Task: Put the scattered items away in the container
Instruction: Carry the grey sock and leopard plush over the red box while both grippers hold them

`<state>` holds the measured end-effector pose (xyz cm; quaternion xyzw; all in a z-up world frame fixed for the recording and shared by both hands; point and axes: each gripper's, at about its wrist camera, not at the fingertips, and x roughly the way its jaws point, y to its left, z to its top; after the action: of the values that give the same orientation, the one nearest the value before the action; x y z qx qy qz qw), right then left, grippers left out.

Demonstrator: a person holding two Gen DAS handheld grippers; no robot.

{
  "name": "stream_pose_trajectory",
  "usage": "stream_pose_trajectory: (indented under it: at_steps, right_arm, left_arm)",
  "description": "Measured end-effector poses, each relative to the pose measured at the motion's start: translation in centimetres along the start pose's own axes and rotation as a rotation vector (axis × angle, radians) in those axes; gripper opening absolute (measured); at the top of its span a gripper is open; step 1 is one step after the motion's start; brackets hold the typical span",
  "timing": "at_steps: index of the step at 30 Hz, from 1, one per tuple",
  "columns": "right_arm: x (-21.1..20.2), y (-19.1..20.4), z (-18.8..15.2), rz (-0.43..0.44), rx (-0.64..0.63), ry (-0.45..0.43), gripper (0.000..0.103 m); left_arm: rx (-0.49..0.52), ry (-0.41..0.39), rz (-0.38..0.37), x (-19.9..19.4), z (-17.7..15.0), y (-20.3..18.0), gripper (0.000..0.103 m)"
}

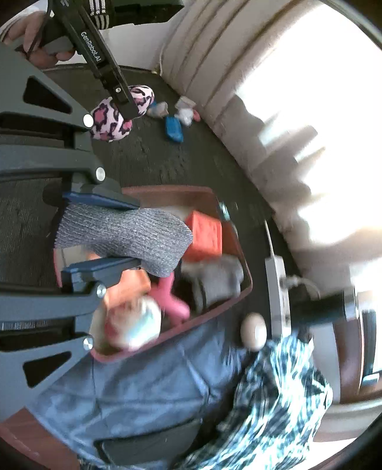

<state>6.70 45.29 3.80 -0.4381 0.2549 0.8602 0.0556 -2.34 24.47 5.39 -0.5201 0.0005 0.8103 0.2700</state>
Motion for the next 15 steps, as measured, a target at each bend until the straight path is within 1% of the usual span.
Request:
stream_pose_trajectory:
  at_steps: [2,5,10,15]
  right_arm:
    - [-0.6,-1.4,0.2,-0.005,0.008,-0.007,0.034]
    - [-1.2,-2.4,0.5,-0.003,0.007,-0.015,0.034]
    - [-1.7,-3.4,1.3,0.003,-0.008,-0.031,0.034]
    - [-2.1,-3.8,2.6,0.014,-0.029,-0.057,0.034]
  left_arm:
    - [0.010,0.002,-0.005,0.5,0.1,-1.4,0.039]
    - [0.018,0.000,-0.005,1.1,0.3,-3.1,0.039]
    - [0.027,-0.013,0.006,1.7,1.1,-4.7,0.039]
    - [0.031,-0.041,0.023,1.8,2.2,-5.8,0.039]
